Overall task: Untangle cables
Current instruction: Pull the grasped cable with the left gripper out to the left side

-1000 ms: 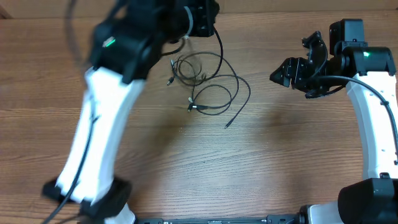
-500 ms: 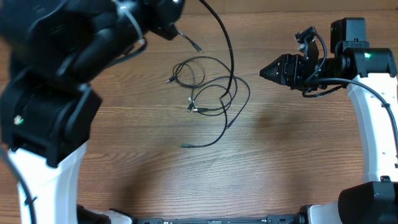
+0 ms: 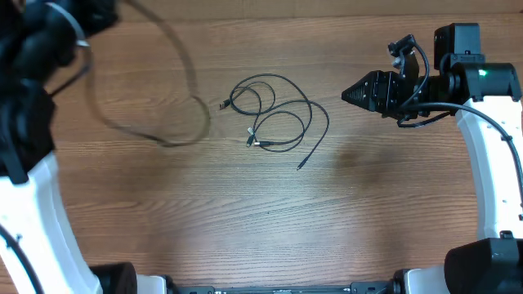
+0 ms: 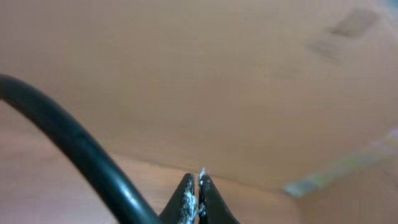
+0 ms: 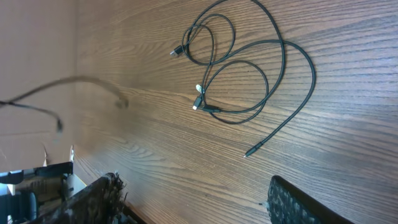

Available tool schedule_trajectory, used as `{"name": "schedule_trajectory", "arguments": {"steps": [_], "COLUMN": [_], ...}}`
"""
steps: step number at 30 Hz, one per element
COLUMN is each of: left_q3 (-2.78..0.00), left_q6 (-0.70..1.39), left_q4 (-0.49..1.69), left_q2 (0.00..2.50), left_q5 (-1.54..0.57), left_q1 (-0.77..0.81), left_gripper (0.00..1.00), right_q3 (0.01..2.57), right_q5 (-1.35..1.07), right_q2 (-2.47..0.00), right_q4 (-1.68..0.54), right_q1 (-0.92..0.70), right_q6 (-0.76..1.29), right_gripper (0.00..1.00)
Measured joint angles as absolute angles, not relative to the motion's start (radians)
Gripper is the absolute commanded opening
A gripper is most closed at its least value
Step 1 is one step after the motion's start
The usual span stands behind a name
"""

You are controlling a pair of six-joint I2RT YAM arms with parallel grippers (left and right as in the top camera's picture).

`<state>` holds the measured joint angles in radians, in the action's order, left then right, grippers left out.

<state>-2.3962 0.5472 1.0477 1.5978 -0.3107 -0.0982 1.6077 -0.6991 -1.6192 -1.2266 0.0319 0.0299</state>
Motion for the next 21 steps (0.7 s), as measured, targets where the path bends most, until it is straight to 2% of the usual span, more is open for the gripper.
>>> {"name": "schedule_trajectory", "arguments": {"steps": [8, 20, 21], "left_q3": [-2.395, -2.395, -2.395], "left_q6": [0.556, 0.571, 0.578], "left_q4": [1.182, 1.267, 1.288], "left_q2": [1.729, 1.948, 1.974], "left_q5": [-0.047, 0.310, 0.330], "left_q1": [-0.321, -0.443, -0.457], "left_gripper": [0.04, 0.04, 0.28], "right_q3": [1.608, 1.608, 1.608], "right_q5": [-0.686, -0.665, -0.658], "right_q2": [-1.619, -1.619, -1.619], "right_q4": [-1.242, -1.259, -1.261], "right_q1": [0.032, 0.032, 0.032], "right_q6": [0.030, 0.030, 0.030], "right_gripper": [0.74, 0.74, 0.74]}}
